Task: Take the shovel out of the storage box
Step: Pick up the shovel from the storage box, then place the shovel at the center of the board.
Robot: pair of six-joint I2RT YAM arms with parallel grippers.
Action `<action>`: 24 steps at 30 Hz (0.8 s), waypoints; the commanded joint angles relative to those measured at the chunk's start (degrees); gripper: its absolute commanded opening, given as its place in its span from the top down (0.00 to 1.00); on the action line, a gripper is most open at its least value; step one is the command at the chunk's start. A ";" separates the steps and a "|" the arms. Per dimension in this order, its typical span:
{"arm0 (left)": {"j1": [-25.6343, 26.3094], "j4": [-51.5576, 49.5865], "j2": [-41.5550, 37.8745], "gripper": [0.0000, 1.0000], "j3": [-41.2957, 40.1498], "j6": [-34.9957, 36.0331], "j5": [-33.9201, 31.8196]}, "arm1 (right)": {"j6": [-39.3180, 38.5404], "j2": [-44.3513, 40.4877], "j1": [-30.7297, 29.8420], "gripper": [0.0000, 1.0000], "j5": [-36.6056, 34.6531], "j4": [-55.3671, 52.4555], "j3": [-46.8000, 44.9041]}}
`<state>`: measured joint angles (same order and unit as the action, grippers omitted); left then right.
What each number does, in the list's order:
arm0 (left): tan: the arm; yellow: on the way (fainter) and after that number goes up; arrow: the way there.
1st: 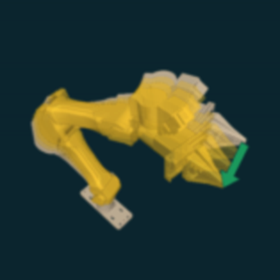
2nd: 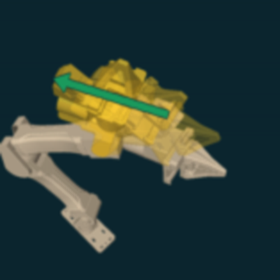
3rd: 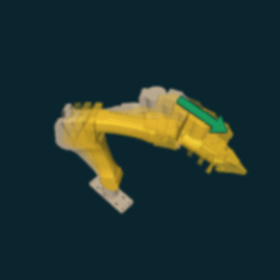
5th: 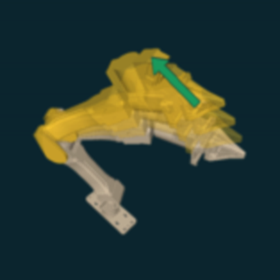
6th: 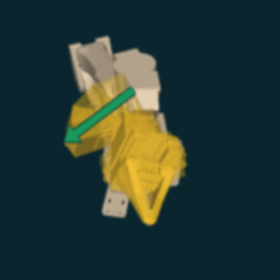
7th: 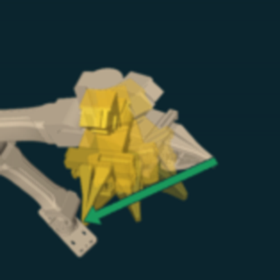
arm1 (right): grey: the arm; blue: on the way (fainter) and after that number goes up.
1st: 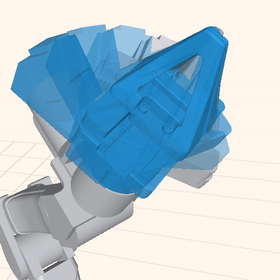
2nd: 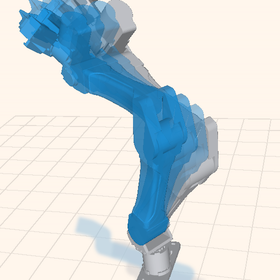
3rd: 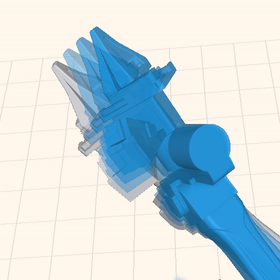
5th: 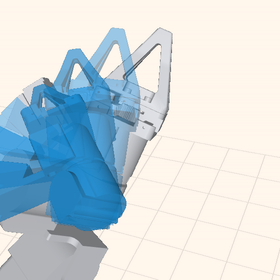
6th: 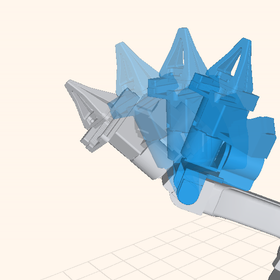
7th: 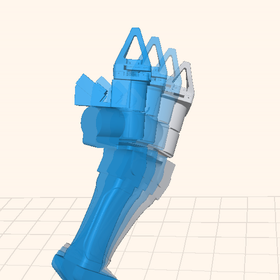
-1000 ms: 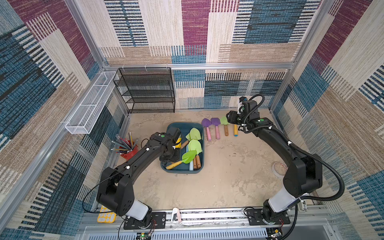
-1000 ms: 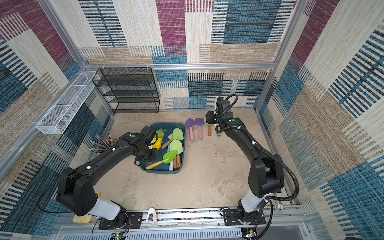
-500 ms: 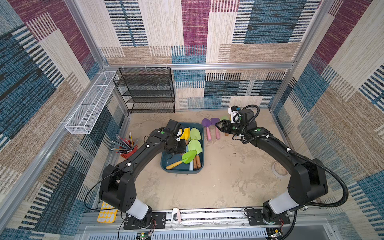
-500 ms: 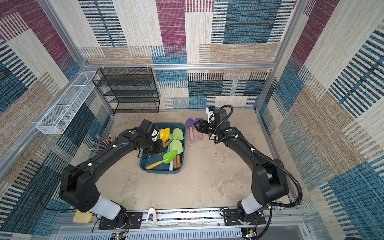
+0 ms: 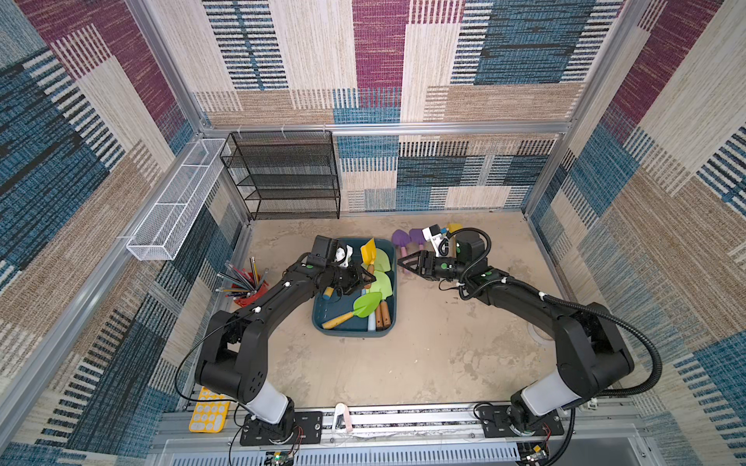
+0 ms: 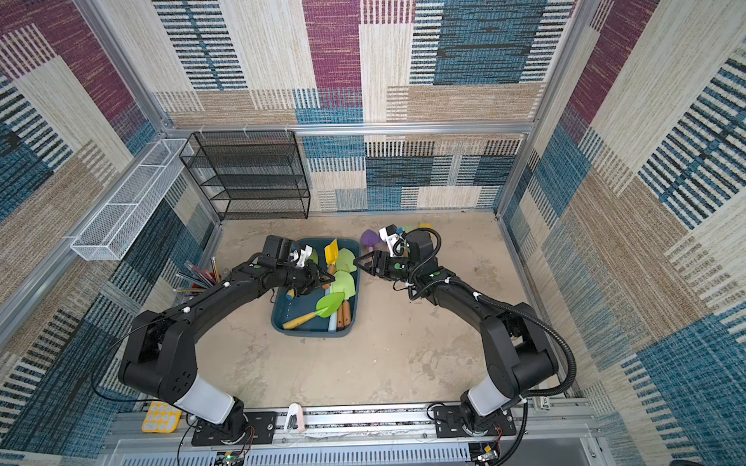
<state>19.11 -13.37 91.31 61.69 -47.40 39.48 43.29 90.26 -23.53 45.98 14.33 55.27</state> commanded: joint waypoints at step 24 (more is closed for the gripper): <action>-0.92 29.01 0.57 1.00 -7.59 -17.08 11.84 | 24.33 18.12 -2.13 0.38 11.85 34.34 2.69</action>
<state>18.17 11.79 92.14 54.46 -63.26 49.87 64.47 107.22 -25.50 56.31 44.05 56.97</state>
